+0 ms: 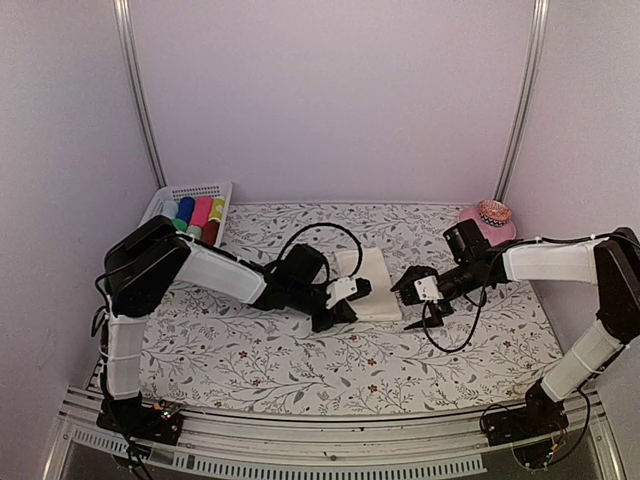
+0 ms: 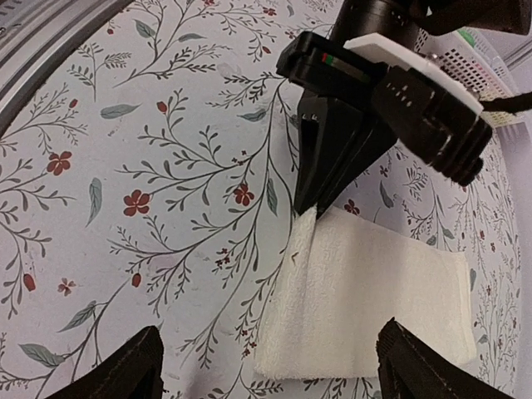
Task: Roll the towels
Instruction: Pick up the towel from the center of the board.
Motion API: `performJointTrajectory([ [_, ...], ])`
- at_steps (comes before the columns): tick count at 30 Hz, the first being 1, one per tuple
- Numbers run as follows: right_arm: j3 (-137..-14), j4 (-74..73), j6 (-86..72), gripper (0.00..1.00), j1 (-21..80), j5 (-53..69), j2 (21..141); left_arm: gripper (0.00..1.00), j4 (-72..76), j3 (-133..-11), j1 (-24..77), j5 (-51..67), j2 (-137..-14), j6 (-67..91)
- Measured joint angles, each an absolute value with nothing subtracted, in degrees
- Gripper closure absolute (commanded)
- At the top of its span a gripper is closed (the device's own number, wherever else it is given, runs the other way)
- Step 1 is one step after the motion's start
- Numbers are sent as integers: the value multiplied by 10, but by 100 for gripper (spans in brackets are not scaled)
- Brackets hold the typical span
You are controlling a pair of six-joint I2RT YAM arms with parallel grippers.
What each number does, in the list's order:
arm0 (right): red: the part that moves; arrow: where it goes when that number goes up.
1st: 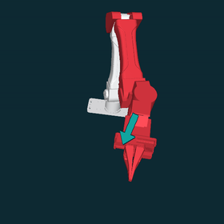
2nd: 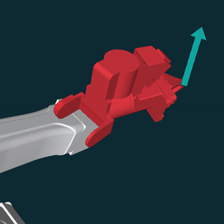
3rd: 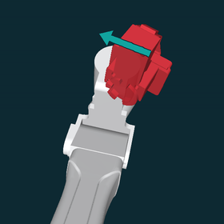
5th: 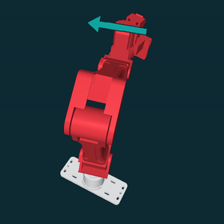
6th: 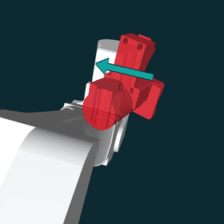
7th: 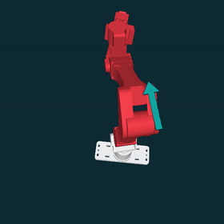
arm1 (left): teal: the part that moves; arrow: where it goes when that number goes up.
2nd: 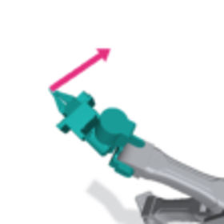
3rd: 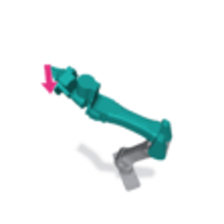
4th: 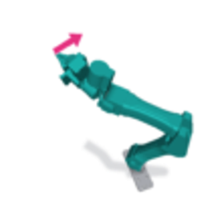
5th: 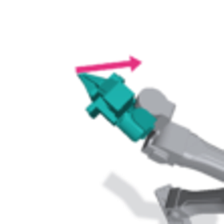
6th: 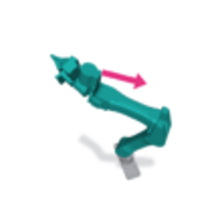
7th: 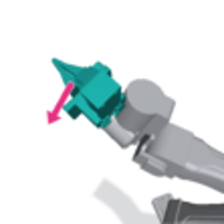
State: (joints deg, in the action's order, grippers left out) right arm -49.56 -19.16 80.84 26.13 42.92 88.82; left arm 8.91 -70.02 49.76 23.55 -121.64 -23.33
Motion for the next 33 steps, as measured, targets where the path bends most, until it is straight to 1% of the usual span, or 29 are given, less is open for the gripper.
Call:
performJointTrajectory([
  [6,-478,-133,779,15,271,388,931,100,87,-696,469,289,-1214,-189],
  [11,-479,-100,737,23,274,358,966,100,88,-693,461,317,-1214,-166],
  [15,-508,-100,698,28,290,328,1013,100,93,-690,460,329,-1214,-152],
  [18,-526,-103,683,39,305,311,1035,100,97,-686,460,334,-1215,-145],
  [20,-532,-107,674,48,311,304,1039,100,98,-686,460,338,-1215,-142],
  [25,-560,-140,659,59,312,300,1044,100,102,-684,460,338,-1215,-136],
  [27,-571,-161,658,68,312,301,1045,100,105,-681,460,336,-1215,-133],
  [30,-603,-208,659,75,312,308,1057,100,109,-675,460,332,-1215,-128],
  [31,-615,-221,659,76,312,309,1064,100,109,-674,460,330,-1215,-126],
  [33,-630,-240,656,82,312,309,1075,99,111,-671,460,327,-1215,-121],
])
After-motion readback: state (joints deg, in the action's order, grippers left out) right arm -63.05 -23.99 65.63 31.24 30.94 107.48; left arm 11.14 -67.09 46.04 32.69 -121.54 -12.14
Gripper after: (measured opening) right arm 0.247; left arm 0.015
